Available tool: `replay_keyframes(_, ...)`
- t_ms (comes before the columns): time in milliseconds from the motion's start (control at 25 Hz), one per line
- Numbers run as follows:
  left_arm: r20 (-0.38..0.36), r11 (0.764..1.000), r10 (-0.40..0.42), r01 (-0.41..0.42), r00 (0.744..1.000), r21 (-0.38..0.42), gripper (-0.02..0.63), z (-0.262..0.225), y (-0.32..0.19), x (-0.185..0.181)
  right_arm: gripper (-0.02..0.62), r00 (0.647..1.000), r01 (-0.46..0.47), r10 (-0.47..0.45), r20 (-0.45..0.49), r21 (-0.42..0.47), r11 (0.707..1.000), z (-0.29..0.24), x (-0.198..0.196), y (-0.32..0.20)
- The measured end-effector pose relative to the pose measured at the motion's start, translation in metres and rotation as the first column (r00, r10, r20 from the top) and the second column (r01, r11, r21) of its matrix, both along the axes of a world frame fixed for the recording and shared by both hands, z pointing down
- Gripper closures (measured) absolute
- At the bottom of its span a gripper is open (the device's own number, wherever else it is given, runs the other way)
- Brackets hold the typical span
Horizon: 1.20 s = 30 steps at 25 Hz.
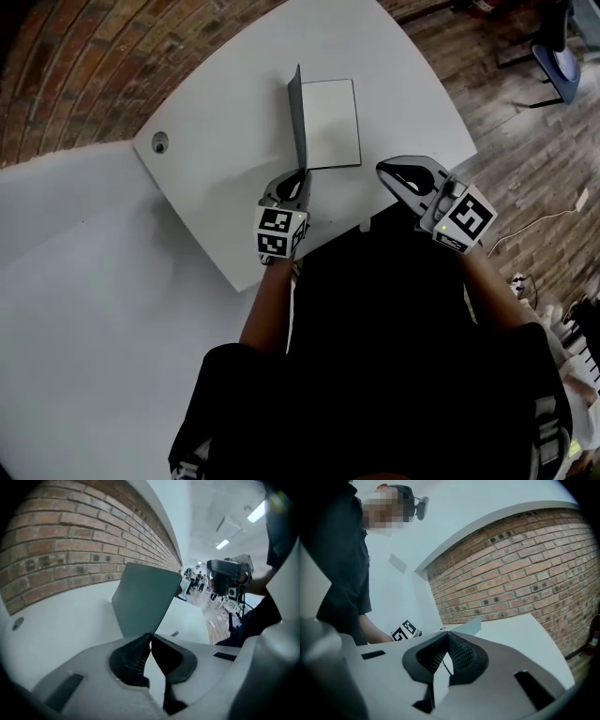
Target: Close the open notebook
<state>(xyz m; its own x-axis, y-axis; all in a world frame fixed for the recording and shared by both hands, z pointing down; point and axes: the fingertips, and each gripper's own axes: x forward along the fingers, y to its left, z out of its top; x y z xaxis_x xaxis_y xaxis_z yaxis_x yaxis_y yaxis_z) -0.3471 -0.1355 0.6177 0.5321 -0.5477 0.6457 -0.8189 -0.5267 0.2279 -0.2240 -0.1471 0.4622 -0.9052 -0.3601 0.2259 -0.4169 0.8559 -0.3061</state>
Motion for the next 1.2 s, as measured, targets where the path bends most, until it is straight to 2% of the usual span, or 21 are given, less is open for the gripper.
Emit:
replay_keyframes(160,0.148,0.991,0.134,-0.136,0.98,0.001,0.584,0.009,0.0,0.011,0.597,1.0,-0.02,0.02,0.006,-0.007,1.0,0.001,0.004,-0.002)
replay_keyframes(360,0.254,0.966,0.257,-0.252,0.932,-0.054,0.583,0.024,0.005,0.022,0.597,0.999,-0.042,0.042,0.016,-0.018,0.999,0.004,0.008,-0.001)
replay_keyframes(480,0.28,0.951,0.31,-0.298,0.909,-0.087,0.583,0.03,0.005,0.028,0.597,0.998,-0.059,0.06,0.014,-0.023,0.998,0.006,0.014,-0.002)
replay_keyframes(640,0.259,0.934,0.355,-0.327,0.898,-0.145,0.583,0.039,0.007,0.033,0.597,0.996,-0.086,0.087,0.013,-0.034,0.996,0.012,0.024,-0.004)
replay_keyframes(880,0.129,0.918,0.357,-0.322,0.925,-0.229,0.577,0.047,0.005,0.038,0.597,0.992,-0.122,0.123,0.014,-0.049,0.991,0.02,0.038,-0.008)
replay_keyframes(1040,0.082,0.919,0.328,-0.297,0.941,-0.259,0.577,0.049,0.001,0.037,0.597,0.988,-0.151,0.153,0.021,-0.061,0.987,0.023,0.046,-0.013)
replay_keyframes(1120,0.078,0.919,0.32,-0.289,0.944,-0.27,0.577,0.049,-0.001,0.036,0.597,0.987,-0.156,0.158,0.028,-0.06,0.986,0.024,0.048,-0.015)
replay_keyframes(1200,0.096,0.912,0.338,-0.3,0.936,-0.279,0.577,0.05,-0.002,0.035,0.597,0.987,-0.155,0.157,0.032,-0.061,0.986,0.025,0.05,-0.017)
